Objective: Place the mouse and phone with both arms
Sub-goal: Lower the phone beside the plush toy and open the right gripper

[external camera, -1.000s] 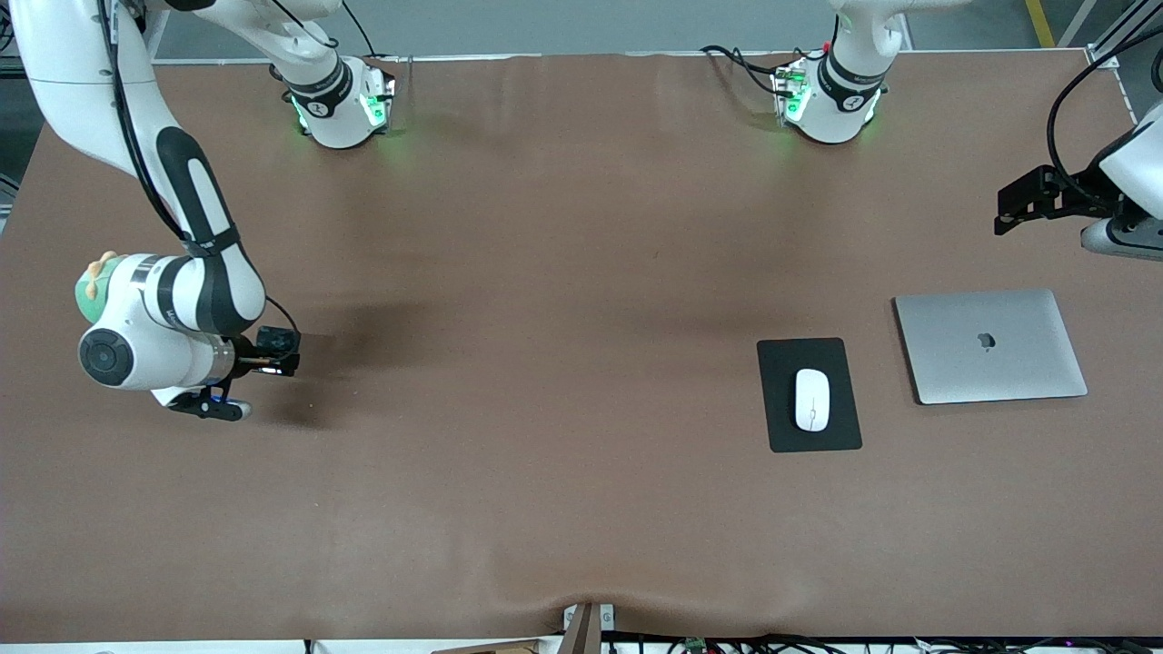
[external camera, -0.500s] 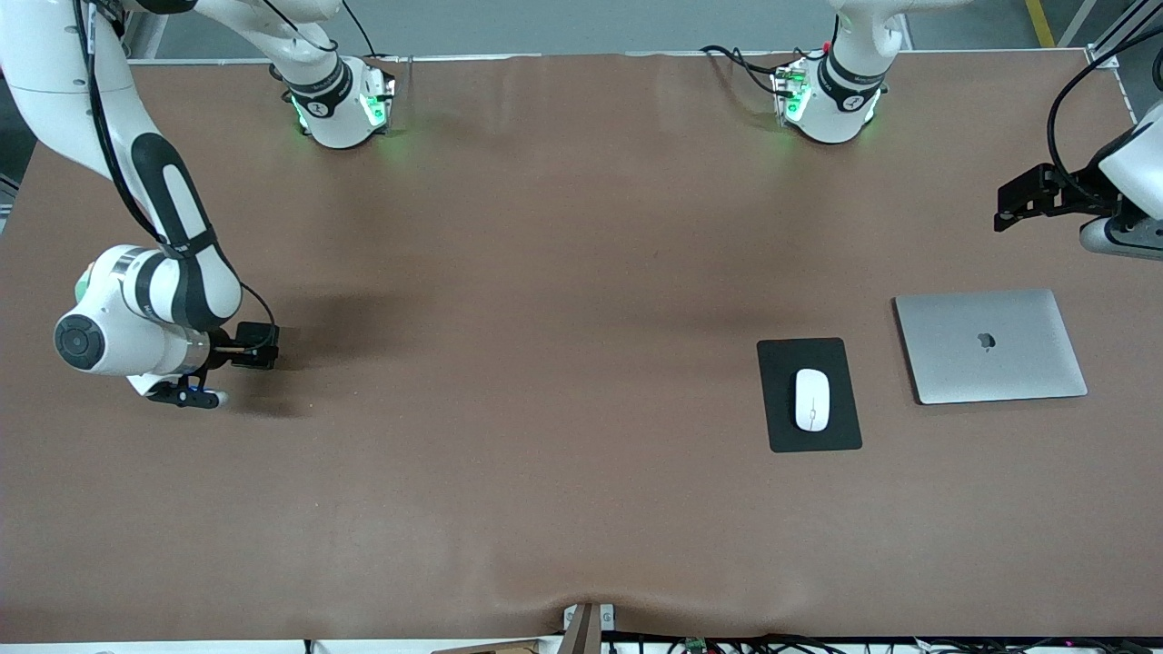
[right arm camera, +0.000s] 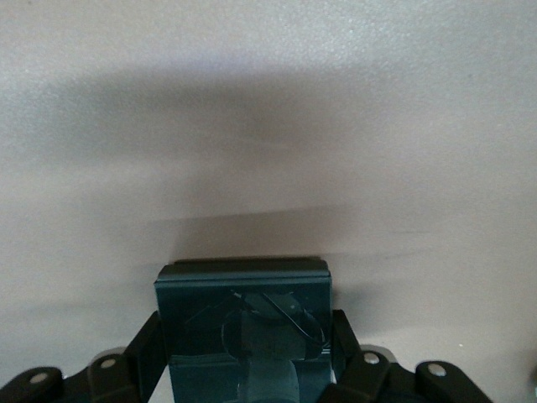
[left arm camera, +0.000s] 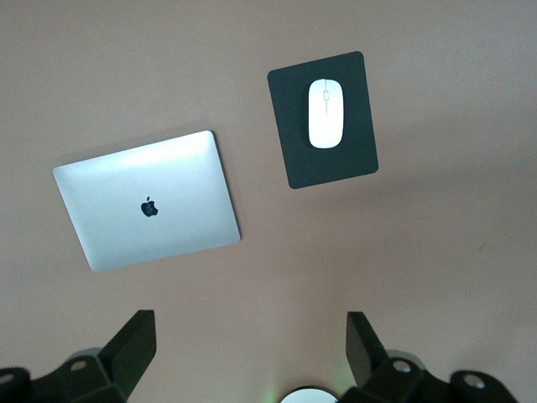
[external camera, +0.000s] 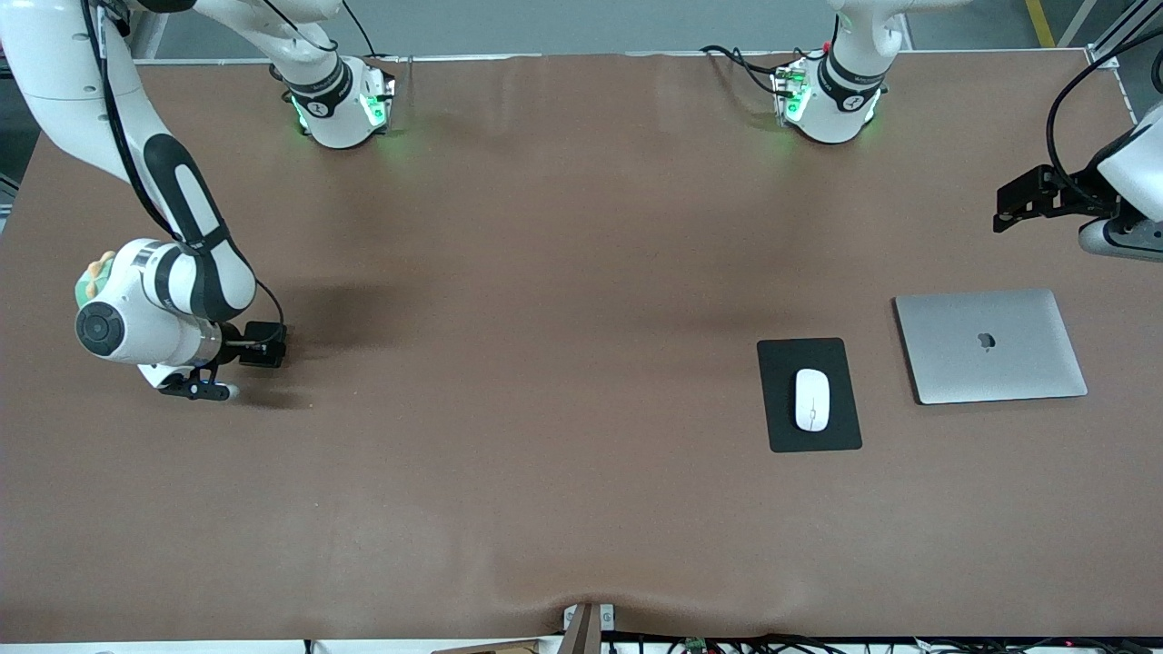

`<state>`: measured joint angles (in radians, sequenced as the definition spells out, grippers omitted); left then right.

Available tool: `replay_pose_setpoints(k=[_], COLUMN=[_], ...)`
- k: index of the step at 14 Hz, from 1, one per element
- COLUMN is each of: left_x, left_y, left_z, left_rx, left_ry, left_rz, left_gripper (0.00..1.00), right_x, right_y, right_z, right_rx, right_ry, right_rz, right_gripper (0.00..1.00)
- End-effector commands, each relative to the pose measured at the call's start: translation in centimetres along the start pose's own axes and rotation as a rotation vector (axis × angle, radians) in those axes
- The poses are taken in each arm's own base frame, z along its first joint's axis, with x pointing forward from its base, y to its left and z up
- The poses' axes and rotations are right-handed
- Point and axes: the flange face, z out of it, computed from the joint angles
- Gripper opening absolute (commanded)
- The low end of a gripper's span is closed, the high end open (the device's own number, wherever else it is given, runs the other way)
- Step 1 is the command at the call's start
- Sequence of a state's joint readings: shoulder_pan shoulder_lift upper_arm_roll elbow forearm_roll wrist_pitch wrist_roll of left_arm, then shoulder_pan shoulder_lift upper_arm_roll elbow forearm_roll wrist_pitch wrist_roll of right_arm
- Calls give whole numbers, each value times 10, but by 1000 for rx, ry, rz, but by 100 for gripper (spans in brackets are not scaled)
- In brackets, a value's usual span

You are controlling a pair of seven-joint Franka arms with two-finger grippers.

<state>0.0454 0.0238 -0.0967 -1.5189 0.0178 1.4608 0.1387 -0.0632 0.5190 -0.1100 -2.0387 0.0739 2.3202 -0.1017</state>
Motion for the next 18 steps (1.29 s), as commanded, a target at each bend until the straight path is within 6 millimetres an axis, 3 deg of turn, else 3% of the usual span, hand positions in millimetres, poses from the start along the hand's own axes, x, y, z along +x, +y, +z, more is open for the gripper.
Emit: replay_pose_setpoints(k=[1, 5, 11, 14, 16, 18], left_x=[-1, -1, -3, -3, -3, -4], left_y=[6, 4, 4, 3, 2, 1], left_z=[-5, -5, -7, -10, -12, -11], left_rx=[6, 6, 5, 6, 6, 6], left_ry=[0, 0, 2, 11, 14, 12], left_rz=[-2, -5, -5, -5, -7, -10], left_gripper=[100, 100, 100, 100, 100, 100], right_x=[-6, 3, 31, 39, 46, 49], right_y=[11, 8, -15, -11, -9, -10], right_z=[-5, -19, -89, -121, -163, -223], right_rx=[1, 0, 4, 8, 11, 16], right_ry=[3, 32, 0, 3, 38, 14], right_rz=[-9, -11, -53, -53, -57, -62], right_gripper=[99, 100, 100, 100, 100, 100])
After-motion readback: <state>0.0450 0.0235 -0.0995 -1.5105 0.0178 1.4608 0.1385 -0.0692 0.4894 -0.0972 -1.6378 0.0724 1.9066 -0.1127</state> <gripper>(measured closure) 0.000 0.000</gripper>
